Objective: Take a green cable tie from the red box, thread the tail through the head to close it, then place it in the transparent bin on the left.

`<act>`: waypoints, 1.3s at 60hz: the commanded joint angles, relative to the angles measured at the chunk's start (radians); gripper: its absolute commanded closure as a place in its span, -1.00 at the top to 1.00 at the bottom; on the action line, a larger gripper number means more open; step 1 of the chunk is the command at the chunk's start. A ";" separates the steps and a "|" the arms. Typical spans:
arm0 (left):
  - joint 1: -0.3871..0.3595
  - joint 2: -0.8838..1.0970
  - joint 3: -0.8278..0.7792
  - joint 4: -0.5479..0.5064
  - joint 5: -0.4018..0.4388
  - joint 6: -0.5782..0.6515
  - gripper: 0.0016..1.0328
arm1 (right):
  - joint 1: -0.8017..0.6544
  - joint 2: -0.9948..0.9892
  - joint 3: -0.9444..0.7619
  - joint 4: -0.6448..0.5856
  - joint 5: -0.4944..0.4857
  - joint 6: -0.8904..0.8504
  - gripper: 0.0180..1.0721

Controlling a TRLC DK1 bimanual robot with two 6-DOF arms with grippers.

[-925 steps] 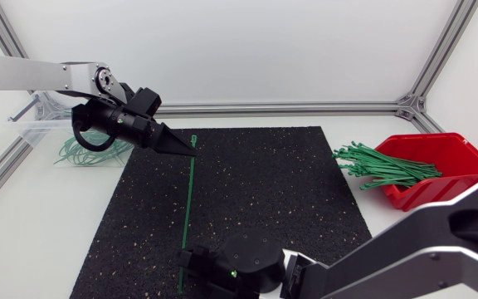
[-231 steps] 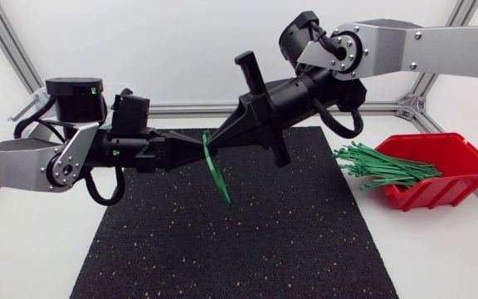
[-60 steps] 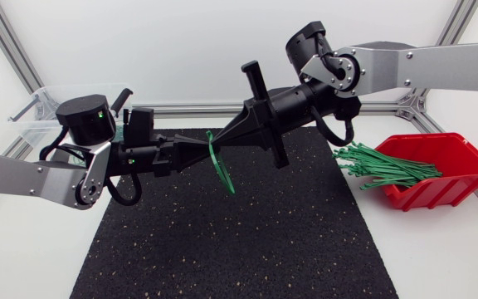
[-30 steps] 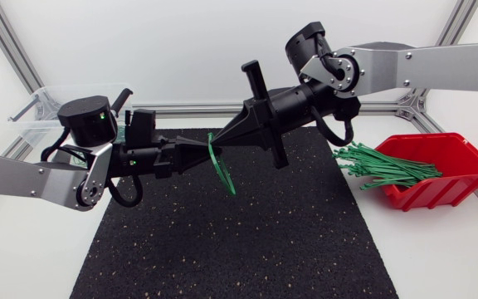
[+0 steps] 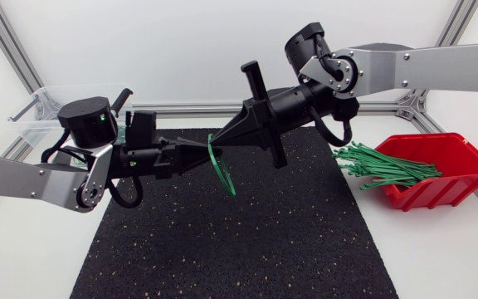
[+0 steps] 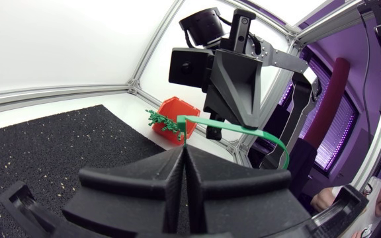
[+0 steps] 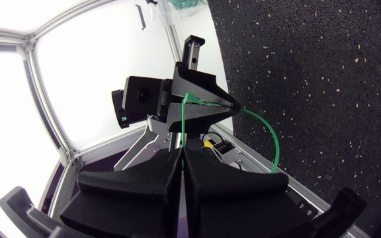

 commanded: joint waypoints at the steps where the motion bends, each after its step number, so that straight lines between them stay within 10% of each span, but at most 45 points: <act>1: -0.011 -0.022 -0.027 0.020 0.003 -0.019 -0.93 | 0.000 0.023 -0.026 0.007 -0.006 0.027 -0.90; 78: 0.016 -0.009 -0.027 0.043 0.002 -0.015 -0.93 | -0.016 -0.030 -0.044 0.010 -0.009 0.025 -0.90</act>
